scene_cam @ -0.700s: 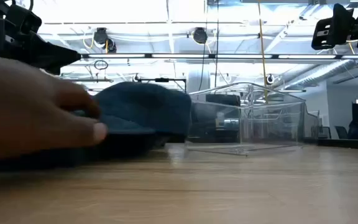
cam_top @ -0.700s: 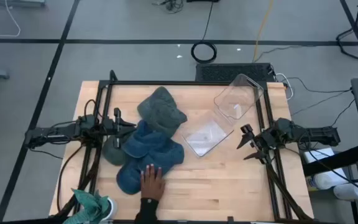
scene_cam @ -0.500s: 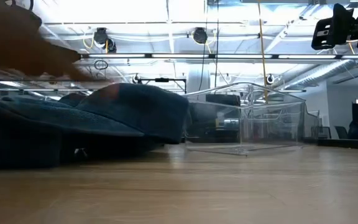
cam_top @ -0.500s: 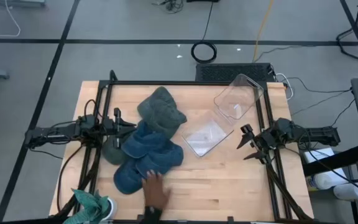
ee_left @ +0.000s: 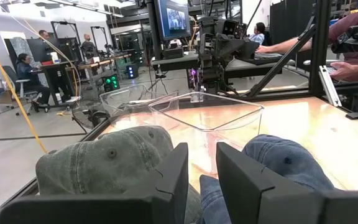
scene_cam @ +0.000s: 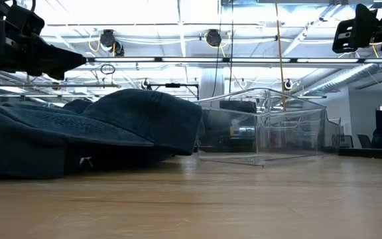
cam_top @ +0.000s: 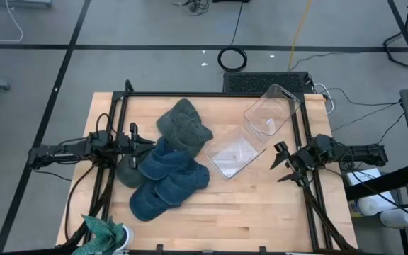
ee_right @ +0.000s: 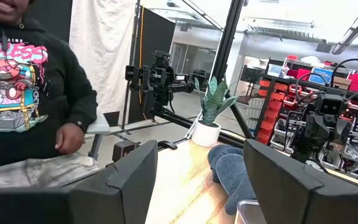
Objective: Pick & Place hat
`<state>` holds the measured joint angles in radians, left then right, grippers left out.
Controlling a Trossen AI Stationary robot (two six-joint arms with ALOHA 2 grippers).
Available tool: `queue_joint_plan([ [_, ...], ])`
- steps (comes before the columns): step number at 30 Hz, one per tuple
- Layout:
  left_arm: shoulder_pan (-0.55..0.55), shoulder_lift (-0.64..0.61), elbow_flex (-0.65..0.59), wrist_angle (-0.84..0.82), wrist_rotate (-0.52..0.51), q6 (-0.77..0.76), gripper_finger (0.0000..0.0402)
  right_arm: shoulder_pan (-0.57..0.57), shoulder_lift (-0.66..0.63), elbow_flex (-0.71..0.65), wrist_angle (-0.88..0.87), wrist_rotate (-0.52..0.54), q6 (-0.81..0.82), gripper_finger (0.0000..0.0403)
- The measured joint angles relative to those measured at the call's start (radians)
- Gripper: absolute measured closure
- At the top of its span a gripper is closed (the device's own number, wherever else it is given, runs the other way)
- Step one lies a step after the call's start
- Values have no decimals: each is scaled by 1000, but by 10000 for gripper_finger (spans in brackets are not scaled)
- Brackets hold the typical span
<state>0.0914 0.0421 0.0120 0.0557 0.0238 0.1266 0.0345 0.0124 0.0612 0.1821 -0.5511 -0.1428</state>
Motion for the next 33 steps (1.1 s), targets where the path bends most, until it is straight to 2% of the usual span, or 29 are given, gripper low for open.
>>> queue_joint_plan([
  [5, 0, 0, 0, 0, 0, 0, 309, 0, 0, 0, 3, 0, 1, 176],
  [10, 0, 0, 0, 0, 0, 0, 309, -1, 2, 0, 114, 70, -4, 177],
  [19, 0, 0, 0, 0, 0, 0, 309, 0, 2, 0, 196, 78, 346, 177],
  [28, 0, 0, 0, 17, 0, 10, 309, 0, 2, 0, 189, 78, 367, 177],
  [29, 0, 0, 0, 29, 1, -9, 309, 0, 2, 0, 192, 78, 366, 177],
  [33, -3, 0, 1, 90, 54, -259, 309, 0, 3, 0, 194, 82, 360, 177],
])
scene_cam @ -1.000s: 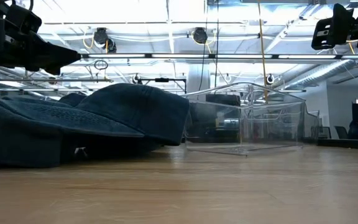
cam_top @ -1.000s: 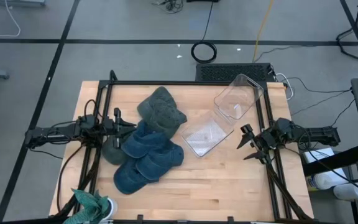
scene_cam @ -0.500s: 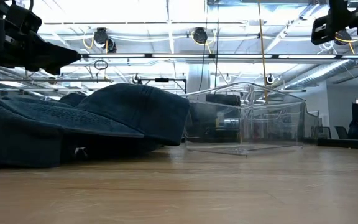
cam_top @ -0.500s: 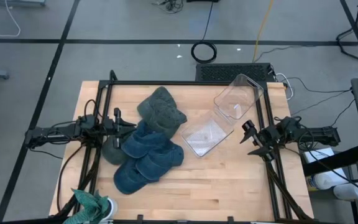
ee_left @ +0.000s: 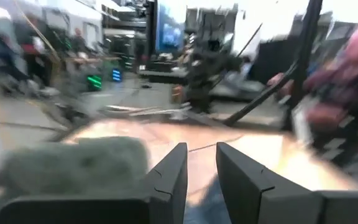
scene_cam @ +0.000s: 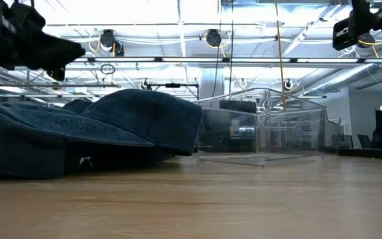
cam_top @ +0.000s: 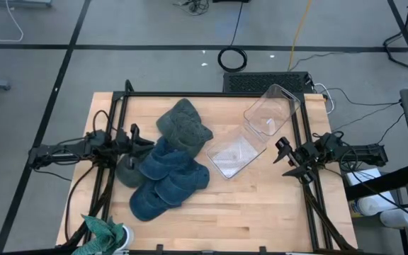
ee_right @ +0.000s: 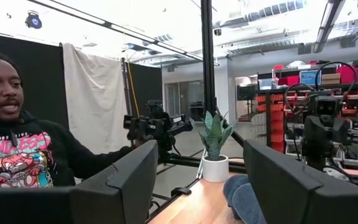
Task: Pick & Place hat
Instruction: Put the top blue cap into the top transparent bin
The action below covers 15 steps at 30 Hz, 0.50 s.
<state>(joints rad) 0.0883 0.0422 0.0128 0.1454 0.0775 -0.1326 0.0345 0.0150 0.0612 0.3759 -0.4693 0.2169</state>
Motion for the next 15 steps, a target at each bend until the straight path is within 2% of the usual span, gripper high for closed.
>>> queue_joint_plan([
  [5, 0, 0, 0, 60, -18, -39, 309, 0, 0, 0, -4, 29, 2, 177],
  [7, -1, 0, 0, 85, 8, -86, 309, 0, 0, 0, -15, 58, 6, 177],
  [11, -2, 3, 0, 33, 60, -141, 309, 0, 0, 0, -31, 80, 7, 177],
  [15, -10, 40, -1, 12, 53, -203, 309, 0, 0, 0, -30, 77, 46, 177],
])
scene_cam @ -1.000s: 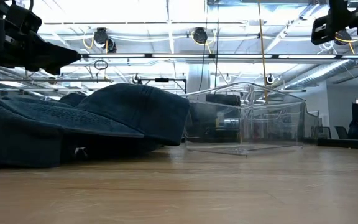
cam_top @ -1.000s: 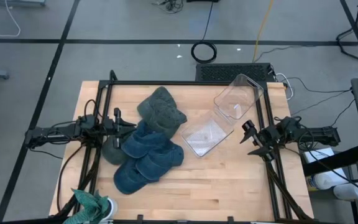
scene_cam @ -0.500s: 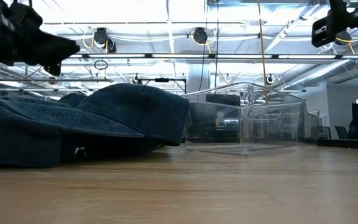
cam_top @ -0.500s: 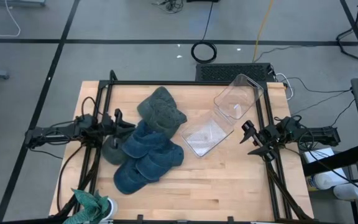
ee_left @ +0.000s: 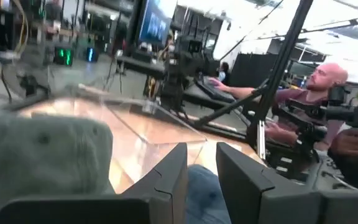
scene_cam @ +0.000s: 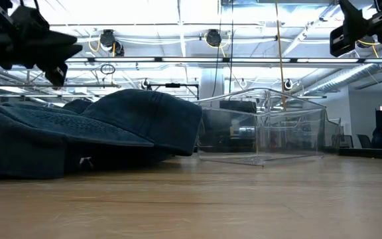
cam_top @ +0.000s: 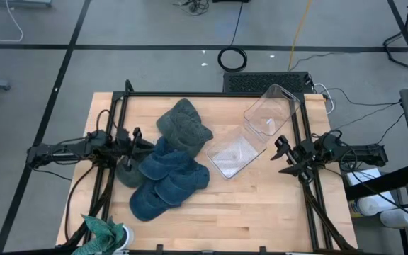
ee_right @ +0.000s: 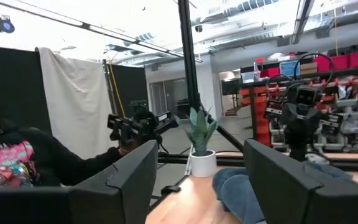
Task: Pick & Place hat
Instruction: Put the top blue cap into the top transparent bin
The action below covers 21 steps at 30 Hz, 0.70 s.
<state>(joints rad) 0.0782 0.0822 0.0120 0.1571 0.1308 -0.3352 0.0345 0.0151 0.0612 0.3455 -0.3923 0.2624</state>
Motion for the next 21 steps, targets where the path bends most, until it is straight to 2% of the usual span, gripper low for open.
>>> queue_joint_plan([
  [4, -1, 67, 29, -56, -69, -144, 308, 0, 0, 0, 2, 2, 41, 177],
  [9, -4, 221, 191, -330, -103, -162, 280, 0, 0, 0, 2, 17, 35, 177],
  [14, -24, 468, 417, -473, -130, -157, 240, 0, 0, 0, 1, 81, 33, 176],
  [17, -42, 633, 563, -578, -133, -136, 217, 0, 0, 0, 1, 82, 29, 176],
  [21, -45, 856, 741, -730, -134, -83, 207, 0, 0, 0, 2, 81, 28, 176],
])
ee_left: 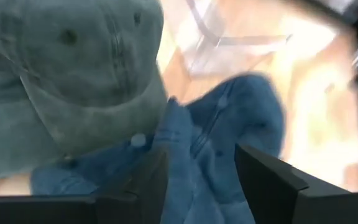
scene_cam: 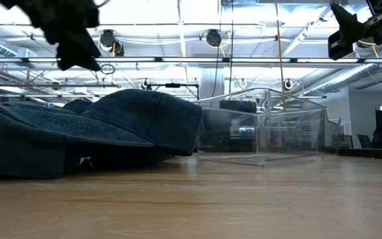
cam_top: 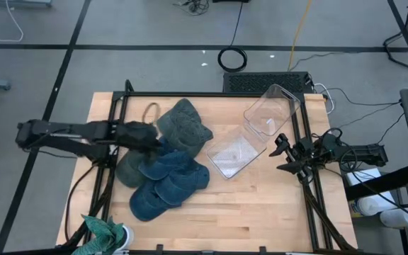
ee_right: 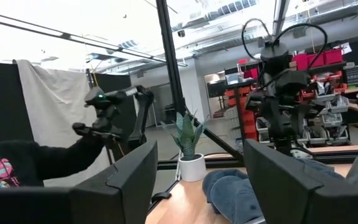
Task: Pick & Place hat
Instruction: Put the top blue cap into the top transparent bin
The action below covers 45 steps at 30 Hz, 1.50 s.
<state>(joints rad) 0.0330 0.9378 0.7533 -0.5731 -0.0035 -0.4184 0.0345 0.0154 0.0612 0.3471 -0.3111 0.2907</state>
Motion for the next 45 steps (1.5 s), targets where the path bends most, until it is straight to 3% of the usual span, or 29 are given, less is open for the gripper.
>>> queue_joint_plan([
  [8, 0, 297, 285, -53, -109, 383, 206, 0, 0, 0, 0, 0, 0, 176],
  [15, 0, 390, 421, -32, -309, 840, 206, 0, 0, 0, 0, -1, 0, 176],
  [17, 0, 406, 421, -3, -346, 899, 206, 0, 0, 0, 0, -1, 0, 176],
  [19, 0, 419, 421, 8, -358, 816, 206, 0, 0, 0, -1, -1, 6, 176],
  [23, 10, 435, 421, -113, -341, 427, 206, 0, 0, 0, -1, -4, 30, 177],
  [28, 18, 435, 420, -409, -104, 126, 206, 0, 0, 0, -2, -4, 41, 177],
  [30, 7, 435, 420, -514, -53, 87, 206, 0, 0, 0, -2, -4, 41, 177],
  [35, -65, 435, 397, -651, -57, 102, 206, 0, 0, 0, -1, -2, 40, 177],
  [42, -102, 435, 328, -537, -180, 121, 206, 0, 0, 0, -1, 1, 37, 177],
  [45, -99, 435, 296, -491, -184, 107, 206, 0, 0, 0, -1, 1, 34, 177],
])
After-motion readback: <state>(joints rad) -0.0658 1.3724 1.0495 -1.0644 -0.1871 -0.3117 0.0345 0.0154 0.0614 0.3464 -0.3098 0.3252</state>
